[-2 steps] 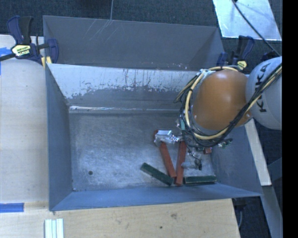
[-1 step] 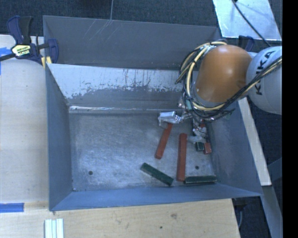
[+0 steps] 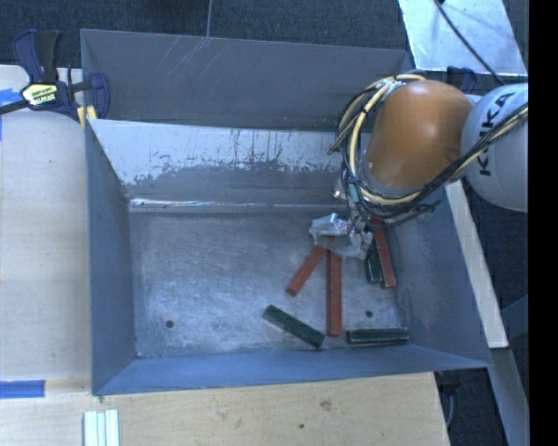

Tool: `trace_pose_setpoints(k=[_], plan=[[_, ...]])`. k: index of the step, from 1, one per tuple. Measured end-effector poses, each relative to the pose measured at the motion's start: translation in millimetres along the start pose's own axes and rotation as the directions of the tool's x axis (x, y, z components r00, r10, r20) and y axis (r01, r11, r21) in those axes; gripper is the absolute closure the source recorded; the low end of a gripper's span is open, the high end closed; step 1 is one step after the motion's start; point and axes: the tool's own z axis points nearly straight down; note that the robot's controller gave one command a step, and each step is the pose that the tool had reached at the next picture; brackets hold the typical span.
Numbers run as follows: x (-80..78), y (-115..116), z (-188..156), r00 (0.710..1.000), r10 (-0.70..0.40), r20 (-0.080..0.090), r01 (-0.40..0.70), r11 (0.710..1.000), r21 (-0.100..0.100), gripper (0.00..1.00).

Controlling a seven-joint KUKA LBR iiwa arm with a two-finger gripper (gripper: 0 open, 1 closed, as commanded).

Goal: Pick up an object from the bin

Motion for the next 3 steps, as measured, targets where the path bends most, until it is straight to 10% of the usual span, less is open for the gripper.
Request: trace_pose_setpoints(k=[1,2,3], plan=[[2.8,1.1,4.9,1.0,0.001,-0.004,-0.001,1.0,-0.002,0.0],[-51.4,40.3,4.2,0.991,-0.13,-0.004,0.13,0.991,-0.003,0.0],[-50.3,39.7,4.4,0.992,-0.127,-0.004,0.127,0.992,-0.004,0.0]])
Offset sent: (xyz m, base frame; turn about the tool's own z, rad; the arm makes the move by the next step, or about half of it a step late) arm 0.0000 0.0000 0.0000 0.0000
